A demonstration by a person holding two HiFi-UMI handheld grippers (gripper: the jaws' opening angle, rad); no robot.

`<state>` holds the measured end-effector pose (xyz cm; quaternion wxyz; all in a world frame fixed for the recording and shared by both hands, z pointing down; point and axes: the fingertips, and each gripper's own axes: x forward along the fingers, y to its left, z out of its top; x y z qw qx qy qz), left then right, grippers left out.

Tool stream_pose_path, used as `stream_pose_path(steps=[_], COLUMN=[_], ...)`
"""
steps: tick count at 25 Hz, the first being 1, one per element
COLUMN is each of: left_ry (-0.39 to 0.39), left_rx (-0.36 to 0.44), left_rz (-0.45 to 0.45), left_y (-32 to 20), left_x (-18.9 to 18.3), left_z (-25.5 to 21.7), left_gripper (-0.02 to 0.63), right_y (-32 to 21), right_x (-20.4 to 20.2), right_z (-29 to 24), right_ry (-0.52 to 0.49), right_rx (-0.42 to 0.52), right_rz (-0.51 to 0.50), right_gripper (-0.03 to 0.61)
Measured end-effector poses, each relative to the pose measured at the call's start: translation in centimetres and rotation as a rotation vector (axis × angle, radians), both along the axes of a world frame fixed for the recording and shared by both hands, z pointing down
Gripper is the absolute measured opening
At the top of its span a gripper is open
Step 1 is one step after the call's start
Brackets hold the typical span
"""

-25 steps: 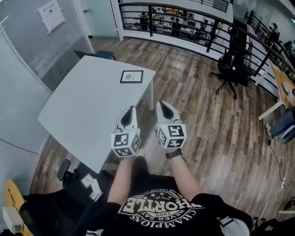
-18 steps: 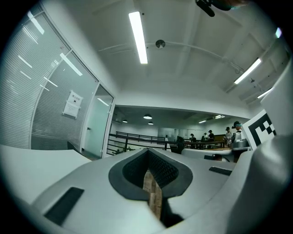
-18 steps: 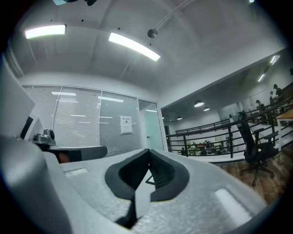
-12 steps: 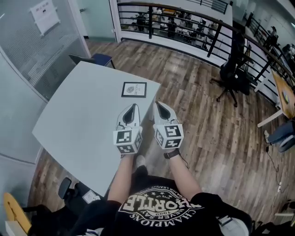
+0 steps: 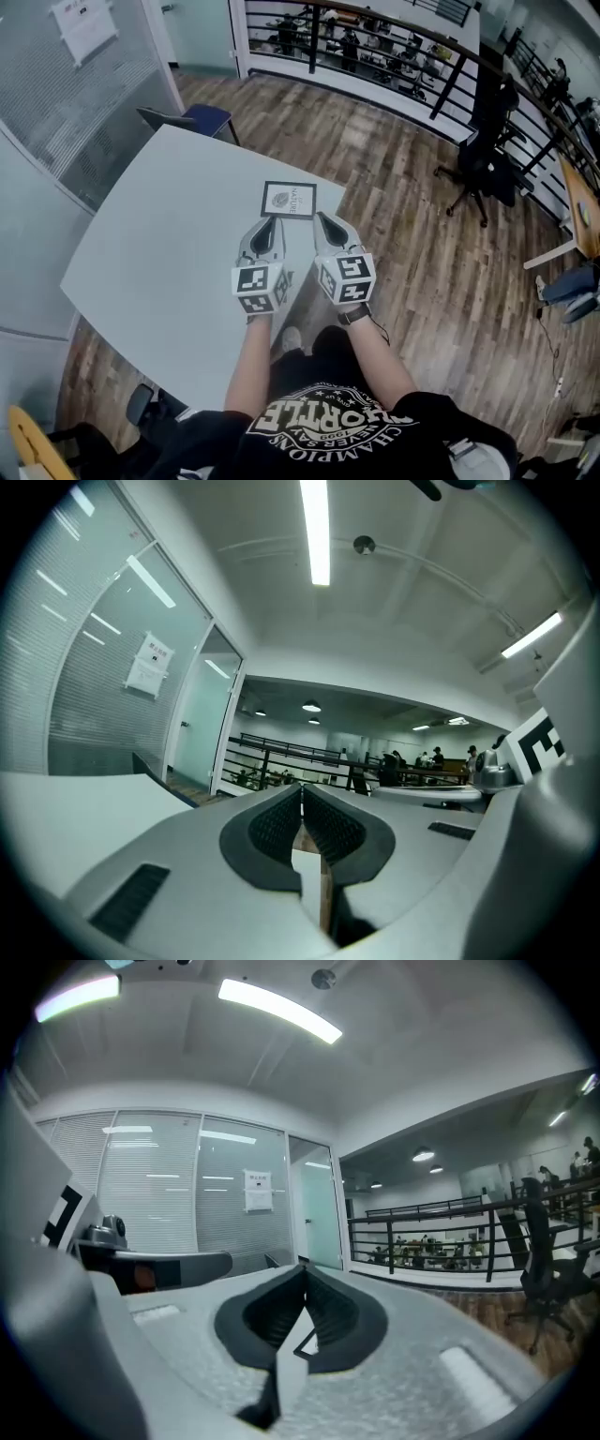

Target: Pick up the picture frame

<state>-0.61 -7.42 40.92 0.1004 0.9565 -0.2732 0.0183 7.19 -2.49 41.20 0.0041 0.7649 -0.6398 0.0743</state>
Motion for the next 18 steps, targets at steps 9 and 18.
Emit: stream_pose_path(steps=[9,18], left_ry=[-0.050,-0.180], left_rx=[-0.133,-0.200], left_rz=[-0.036,-0.057], left_y=[-8.7,-16.6], left_x=[2.9,9.1], left_z=[7.0,14.1], left_gripper=[0.006,0.006], right_y=[-9.2,-16.4], right_x=[3.6,11.6], right_z=[5.9,13.6], right_ry=[-0.068,-0.138], right_rx=[-0.092,-0.208], right_rz=[-0.071,-0.062], right_gripper=[-0.002,-0.002])
